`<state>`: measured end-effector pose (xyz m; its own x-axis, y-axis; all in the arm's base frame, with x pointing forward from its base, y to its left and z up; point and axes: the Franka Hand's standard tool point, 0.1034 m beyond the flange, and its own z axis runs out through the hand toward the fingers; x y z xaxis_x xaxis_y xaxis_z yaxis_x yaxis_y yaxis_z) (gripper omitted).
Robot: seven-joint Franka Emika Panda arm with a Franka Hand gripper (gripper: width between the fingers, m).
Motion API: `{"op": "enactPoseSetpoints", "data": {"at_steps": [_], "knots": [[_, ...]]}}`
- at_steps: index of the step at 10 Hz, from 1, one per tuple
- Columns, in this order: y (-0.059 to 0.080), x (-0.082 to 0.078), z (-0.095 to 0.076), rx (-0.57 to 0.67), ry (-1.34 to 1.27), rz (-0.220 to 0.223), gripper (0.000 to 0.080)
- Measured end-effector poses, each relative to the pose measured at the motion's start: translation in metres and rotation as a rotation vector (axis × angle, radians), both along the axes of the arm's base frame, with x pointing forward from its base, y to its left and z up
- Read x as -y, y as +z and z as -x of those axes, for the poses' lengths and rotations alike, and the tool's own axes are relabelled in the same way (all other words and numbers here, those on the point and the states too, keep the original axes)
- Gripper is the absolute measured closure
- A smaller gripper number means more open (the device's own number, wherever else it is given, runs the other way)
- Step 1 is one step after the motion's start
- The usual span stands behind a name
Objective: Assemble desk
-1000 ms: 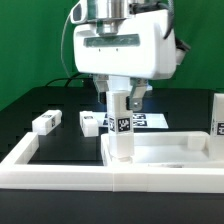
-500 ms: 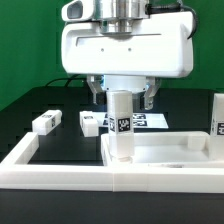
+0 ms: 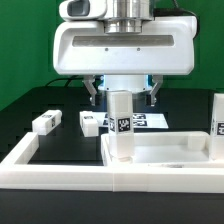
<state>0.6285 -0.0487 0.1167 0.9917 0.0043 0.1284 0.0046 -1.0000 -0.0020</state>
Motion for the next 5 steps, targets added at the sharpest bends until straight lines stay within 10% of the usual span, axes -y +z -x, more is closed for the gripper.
{"op": "enactPoseSetpoints", "data": {"at_steps": [3, 5], "knots": [[-0.0025, -0.0028, 0.0032, -0.005, 0.122, 0.019, 0.0151], [-0.0021, -0.0011, 0.0028, -0.004, 0.131, 0.021, 0.0342]]}}
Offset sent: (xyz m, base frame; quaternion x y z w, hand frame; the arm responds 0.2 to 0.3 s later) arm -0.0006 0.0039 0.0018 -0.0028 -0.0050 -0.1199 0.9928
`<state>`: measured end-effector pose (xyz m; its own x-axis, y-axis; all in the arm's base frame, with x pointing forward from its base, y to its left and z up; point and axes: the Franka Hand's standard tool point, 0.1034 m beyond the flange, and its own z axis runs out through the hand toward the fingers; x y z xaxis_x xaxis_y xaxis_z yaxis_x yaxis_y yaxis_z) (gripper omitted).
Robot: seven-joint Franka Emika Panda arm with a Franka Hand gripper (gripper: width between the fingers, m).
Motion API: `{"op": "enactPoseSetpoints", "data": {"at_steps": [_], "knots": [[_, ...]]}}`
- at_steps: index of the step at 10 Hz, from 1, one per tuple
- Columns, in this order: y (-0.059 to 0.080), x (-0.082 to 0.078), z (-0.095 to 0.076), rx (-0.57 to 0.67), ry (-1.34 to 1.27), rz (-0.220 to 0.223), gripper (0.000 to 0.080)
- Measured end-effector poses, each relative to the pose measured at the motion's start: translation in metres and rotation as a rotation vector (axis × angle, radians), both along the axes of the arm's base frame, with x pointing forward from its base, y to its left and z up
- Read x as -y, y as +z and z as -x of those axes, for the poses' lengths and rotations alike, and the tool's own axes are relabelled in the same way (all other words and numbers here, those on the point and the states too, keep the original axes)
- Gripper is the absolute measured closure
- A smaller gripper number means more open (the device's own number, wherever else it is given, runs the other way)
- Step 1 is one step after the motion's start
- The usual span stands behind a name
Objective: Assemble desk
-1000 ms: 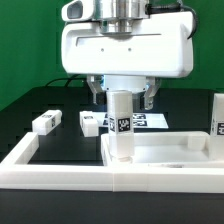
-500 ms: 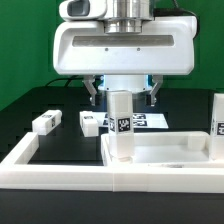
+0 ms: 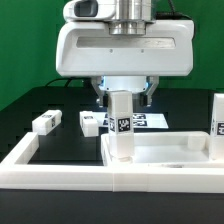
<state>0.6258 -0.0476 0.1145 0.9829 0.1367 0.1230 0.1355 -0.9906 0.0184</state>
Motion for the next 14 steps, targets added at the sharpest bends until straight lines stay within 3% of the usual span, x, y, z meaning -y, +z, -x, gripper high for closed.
{"op": "enactPoseSetpoints", "data": {"at_steps": [1, 3, 6, 14], "knots": [[-0.0005, 0.0, 0.0002, -0.001, 0.0, 0.0, 0.0478], [-0.0006, 0.0, 0.0002, -0.001, -0.007, -0.001, 0.0514], [-0.0007, 0.0, 0.0002, -0.001, -0.052, -0.007, 0.0514], [-0.0025, 0.0021, -0.0045, 0.0, -0.958, -0.123, 0.0512]]}}
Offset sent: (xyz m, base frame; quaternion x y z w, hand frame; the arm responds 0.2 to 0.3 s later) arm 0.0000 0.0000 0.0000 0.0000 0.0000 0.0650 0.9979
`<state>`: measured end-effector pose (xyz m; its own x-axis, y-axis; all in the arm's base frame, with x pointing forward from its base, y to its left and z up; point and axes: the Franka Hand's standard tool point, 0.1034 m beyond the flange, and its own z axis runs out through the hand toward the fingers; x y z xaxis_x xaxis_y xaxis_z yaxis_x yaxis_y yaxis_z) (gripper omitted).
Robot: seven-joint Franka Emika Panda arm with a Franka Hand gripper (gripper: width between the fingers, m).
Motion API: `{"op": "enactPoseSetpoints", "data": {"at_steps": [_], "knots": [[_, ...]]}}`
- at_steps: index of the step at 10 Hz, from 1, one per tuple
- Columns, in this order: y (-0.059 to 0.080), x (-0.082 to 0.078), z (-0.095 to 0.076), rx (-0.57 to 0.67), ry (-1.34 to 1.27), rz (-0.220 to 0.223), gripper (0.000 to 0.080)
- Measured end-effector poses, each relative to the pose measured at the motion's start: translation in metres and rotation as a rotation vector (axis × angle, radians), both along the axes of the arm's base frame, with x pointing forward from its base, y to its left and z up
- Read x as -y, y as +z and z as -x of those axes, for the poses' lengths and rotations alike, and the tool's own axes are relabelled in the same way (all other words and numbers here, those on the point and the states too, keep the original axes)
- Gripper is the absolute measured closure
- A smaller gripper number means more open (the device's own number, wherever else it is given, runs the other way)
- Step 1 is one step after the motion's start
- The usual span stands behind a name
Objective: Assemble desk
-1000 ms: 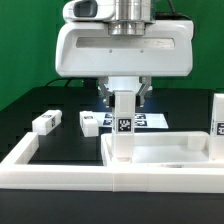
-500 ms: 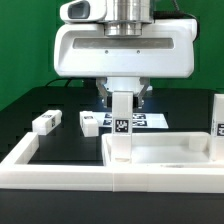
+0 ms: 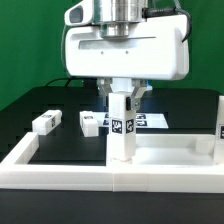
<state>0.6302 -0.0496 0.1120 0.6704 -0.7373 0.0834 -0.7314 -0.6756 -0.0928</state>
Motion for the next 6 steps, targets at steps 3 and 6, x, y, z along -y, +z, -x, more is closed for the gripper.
{"op": "enactPoseSetpoints", "data": {"at_steps": [3, 6], "knots": [[-0.0002, -0.0008, -0.001, -0.021, -0.214, -0.02, 0.0512], [-0.0004, -0.0031, 0.0003, -0.022, -0.107, -0.01, 0.0214]]}}
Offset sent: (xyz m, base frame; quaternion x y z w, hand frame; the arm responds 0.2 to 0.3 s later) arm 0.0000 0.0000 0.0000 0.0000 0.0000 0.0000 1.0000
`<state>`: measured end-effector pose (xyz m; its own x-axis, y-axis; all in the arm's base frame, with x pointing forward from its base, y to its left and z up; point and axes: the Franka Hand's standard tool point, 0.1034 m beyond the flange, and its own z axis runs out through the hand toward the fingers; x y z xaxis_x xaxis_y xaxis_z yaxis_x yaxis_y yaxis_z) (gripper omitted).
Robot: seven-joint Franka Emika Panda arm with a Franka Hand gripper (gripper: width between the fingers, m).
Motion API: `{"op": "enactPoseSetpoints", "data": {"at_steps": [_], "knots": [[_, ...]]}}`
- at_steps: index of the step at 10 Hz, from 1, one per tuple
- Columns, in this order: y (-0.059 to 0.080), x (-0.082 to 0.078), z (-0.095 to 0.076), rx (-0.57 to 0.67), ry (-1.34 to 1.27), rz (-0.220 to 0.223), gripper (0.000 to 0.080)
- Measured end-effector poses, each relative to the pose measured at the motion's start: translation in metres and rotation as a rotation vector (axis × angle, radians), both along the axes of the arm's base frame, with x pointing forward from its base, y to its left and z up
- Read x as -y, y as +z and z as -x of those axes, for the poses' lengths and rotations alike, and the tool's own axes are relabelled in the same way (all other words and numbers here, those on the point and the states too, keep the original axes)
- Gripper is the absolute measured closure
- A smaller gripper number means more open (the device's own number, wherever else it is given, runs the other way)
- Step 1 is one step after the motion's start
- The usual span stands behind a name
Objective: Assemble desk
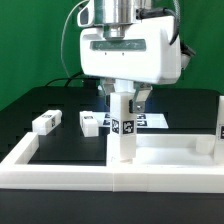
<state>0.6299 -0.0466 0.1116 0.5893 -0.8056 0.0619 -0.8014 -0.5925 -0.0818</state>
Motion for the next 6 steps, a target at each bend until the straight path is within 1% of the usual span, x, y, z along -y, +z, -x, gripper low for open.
{"op": "enactPoseSetpoints", "data": {"at_steps": [1, 2, 4, 6], "knots": [[0.0004, -0.0031, -0.0003, 0.0, 0.091, 0.011, 0.0214], [-0.0002, -0.0025, 0.0, -0.002, 0.181, 0.02, 0.0163], [-0.0004, -0.0023, 0.0001, -0.003, 0.321, 0.036, 0.0153], [0.0003, -0.0034, -0.0002, -0.004, 0.575, 0.064, 0.0151]]}}
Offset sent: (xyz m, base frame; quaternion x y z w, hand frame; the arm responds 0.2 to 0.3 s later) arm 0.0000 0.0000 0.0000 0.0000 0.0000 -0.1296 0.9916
